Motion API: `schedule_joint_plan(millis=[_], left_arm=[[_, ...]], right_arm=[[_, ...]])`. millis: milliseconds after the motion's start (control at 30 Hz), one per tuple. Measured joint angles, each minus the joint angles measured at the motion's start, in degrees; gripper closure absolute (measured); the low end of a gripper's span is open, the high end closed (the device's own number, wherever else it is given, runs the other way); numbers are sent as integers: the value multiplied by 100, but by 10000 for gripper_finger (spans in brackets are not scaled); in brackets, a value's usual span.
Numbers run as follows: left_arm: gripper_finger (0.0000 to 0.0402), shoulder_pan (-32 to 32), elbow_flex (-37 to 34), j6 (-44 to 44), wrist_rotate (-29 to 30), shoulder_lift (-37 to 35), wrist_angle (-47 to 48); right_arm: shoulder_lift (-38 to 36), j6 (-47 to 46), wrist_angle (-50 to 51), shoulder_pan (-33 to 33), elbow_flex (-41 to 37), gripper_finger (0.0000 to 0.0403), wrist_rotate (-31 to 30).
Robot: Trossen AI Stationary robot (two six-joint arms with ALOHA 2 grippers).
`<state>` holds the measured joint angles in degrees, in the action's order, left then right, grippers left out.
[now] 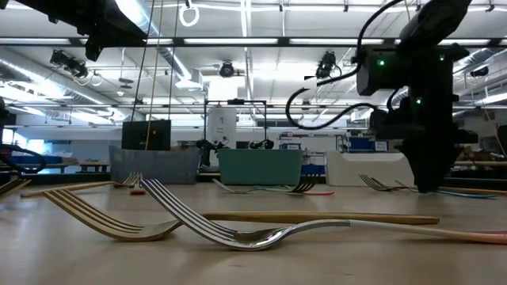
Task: Sort silverware by color (type)
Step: Put the blue fork into the white bin
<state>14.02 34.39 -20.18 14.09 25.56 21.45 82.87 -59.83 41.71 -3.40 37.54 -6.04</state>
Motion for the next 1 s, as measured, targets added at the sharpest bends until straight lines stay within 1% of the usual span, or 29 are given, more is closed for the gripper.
schedule_joint_plan(millis=[167, 233, 333, 467, 500, 633, 733, 1000], left_arm=[[308, 0, 0, 1, 0, 0, 1], [308, 0, 0, 0, 0, 0, 4], [308, 0, 0, 0, 0, 0, 35], [308, 0, 0, 1, 0, 0, 37], [308, 0, 0, 0, 1, 0, 37], [308, 0, 0, 0, 1, 0, 38], [308, 0, 0, 0, 0, 0, 39], [308, 0, 0, 0, 0, 0, 39]], right_arm=[[289, 129, -57, -14, 38, 288, -11], [328, 147, -72, -13, 42, 295, -11], [317, 151, -103, -11, 39, 324, -9], [199, 151, -163, -13, 7, 381, 21], [173, 156, -170, -13, 7, 388, 25], [100, 175, -192, -17, 0, 384, 100], [6, 201, -222, -17, -16, 392, 227], [-545, 256, -573, -16, -24, 394, 647]])
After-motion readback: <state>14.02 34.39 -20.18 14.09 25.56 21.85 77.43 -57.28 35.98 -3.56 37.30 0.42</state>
